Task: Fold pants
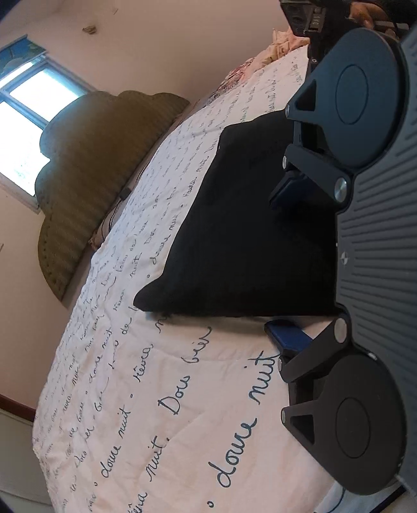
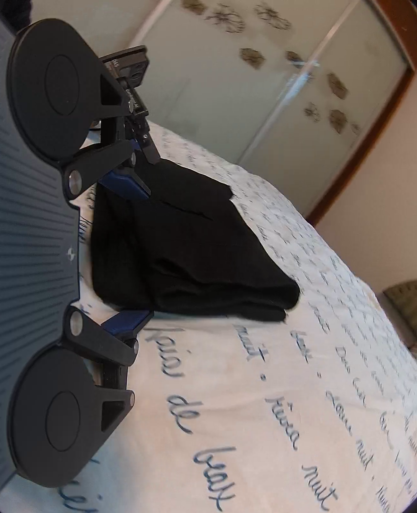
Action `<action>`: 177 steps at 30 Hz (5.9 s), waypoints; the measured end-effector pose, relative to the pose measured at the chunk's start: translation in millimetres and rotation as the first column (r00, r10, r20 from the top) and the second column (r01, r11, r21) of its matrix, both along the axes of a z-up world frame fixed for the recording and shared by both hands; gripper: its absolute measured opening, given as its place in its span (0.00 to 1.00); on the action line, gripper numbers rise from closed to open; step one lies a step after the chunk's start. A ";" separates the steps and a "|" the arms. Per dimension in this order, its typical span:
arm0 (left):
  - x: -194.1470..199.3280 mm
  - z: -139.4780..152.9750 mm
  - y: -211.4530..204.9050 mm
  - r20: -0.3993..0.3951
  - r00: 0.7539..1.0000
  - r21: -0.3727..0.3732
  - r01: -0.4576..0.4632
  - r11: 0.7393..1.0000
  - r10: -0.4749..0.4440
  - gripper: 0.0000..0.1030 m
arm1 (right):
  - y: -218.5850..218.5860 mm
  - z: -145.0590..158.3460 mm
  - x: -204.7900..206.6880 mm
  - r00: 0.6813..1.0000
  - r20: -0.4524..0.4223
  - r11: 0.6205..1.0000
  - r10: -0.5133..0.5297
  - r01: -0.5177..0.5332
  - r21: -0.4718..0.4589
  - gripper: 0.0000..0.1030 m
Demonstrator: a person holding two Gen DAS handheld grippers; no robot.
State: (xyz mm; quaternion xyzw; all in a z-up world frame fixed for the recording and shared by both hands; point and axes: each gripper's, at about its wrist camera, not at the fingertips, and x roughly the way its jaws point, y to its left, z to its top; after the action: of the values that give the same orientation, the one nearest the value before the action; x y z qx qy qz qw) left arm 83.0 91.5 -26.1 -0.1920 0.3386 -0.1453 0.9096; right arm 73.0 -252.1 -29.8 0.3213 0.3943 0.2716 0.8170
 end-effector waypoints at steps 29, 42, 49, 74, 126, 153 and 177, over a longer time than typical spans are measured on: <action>-23.1 -2.2 -1.0 0.038 0.998 0.161 0.034 0.986 -0.041 0.50 | -5.9 -1.6 -15.3 0.999 0.045 0.986 -0.008 0.016 -0.163 0.11; -24.6 11.3 0.6 -0.009 0.999 0.120 0.041 0.992 -0.040 0.51 | -25.7 -20.6 -24.3 0.997 0.062 0.999 -0.052 0.052 -0.005 0.10; -43.8 7.0 13.5 -0.036 0.999 0.017 -0.003 1.000 0.004 0.71 | -26.5 -20.1 -24.7 0.997 0.062 0.999 -0.052 0.051 0.007 0.11; -81.8 73.7 30.5 0.302 0.952 0.169 -0.104 0.980 0.049 0.76 | -49.6 18.7 -37.9 0.955 0.125 0.961 -0.270 0.260 0.088 0.18; 83.5 -0.7 -30.7 0.044 0.998 0.303 0.020 0.953 -0.036 1.00 | -23.9 -9.3 25.5 0.988 -0.084 0.980 -0.133 0.144 0.140 0.06; 105.7 1.7 -46.4 -0.022 0.999 0.359 0.042 0.932 -0.036 1.00 | 35.0 18.9 69.3 0.986 0.150 0.991 -0.075 0.090 -0.099 0.36; -69.2 50.5 62.9 0.073 0.987 0.271 -0.157 0.950 0.143 0.98 | -24.1 75.2 -135.3 0.925 0.265 0.881 -0.274 0.352 -0.317 0.71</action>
State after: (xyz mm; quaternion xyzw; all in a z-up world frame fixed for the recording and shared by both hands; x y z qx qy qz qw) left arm 13.8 154.4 24.4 -0.0847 0.3162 -0.0322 0.9444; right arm -62.3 -276.2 45.4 0.1959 0.2902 0.0916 0.9322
